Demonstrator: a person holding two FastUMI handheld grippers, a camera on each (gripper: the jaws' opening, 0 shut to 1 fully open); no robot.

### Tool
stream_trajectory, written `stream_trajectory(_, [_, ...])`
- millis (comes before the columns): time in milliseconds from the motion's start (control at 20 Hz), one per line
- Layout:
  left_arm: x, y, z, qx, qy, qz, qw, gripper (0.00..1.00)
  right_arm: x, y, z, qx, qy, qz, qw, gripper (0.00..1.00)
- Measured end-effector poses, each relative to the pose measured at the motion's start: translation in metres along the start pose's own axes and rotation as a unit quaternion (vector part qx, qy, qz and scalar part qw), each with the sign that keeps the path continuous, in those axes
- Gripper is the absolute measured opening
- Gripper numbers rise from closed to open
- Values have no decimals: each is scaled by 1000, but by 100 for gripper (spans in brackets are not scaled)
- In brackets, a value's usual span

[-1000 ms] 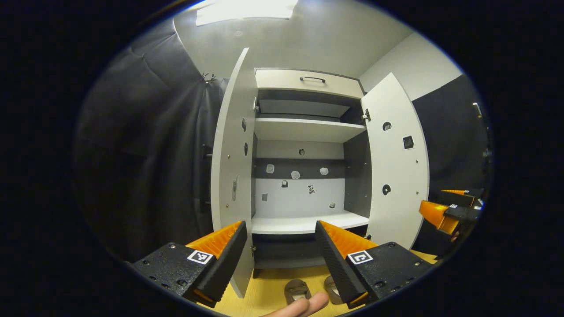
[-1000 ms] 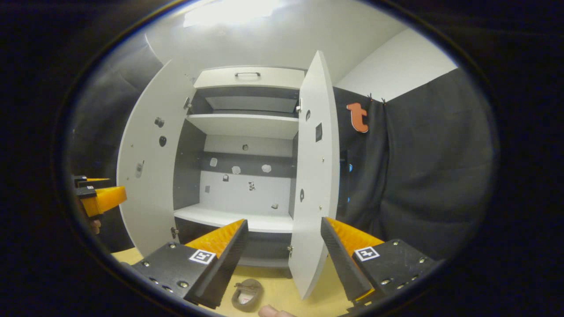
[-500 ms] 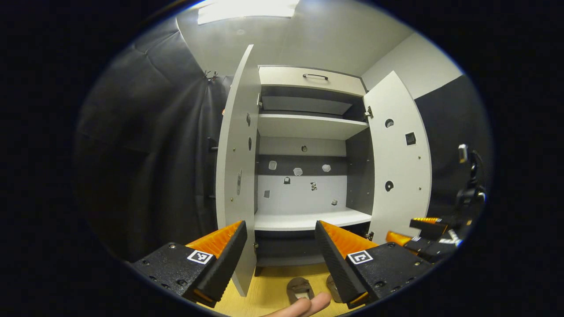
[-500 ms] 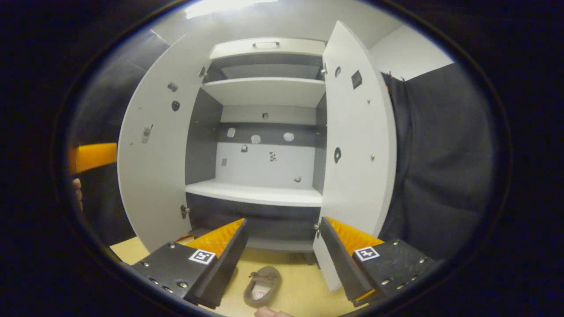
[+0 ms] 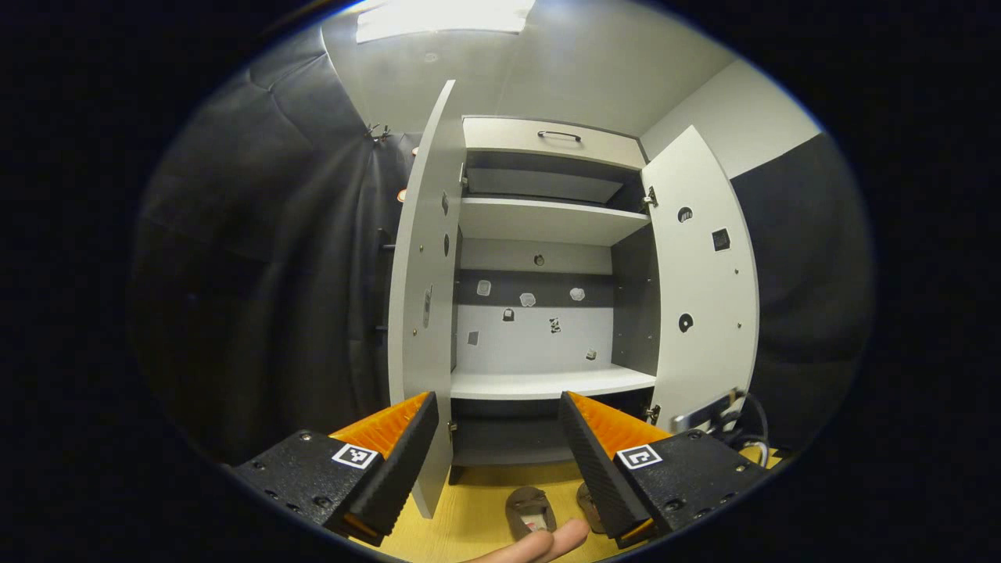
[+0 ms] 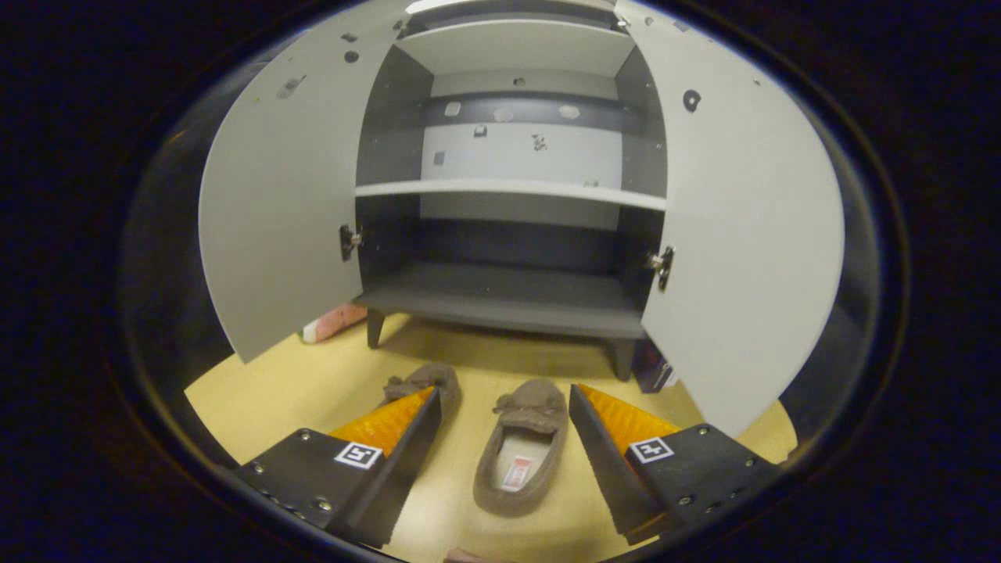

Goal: Grab one shoe with the right hand and put it into the shoe cabinet, grab the other shoe with the left hand and put it into the shoe cabinet; then close the right door with the right hand and the left door with the left hand.

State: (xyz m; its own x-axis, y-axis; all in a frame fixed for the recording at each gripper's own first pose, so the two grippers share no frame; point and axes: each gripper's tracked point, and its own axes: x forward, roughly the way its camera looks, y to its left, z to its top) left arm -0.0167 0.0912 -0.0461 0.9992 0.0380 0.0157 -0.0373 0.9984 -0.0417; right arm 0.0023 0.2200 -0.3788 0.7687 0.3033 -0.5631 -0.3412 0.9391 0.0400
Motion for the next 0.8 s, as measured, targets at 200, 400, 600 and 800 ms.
stream_trajectory(200, [-2, -3, -8, -4, 6, -3, 1000, 92, 22, 26, -46, 17, 62, 27, 998, 96])
stream_trajectory(400, [1, -1, -14, -5, 14, 1, 1000, 95, 41, 34, -71, 13, 98, 21, 995, 88])
stream_trajectory(600, [4, -5, -23, -3, 25, -2, 1000, 95, 59, 19, -88, 11, 125, -21, 992, 74])
stream_trajectory(800, [6, -6, -31, 5, 32, 2, 999, 95, 72, 17, -93, 15, 138, -11, 990, 57])
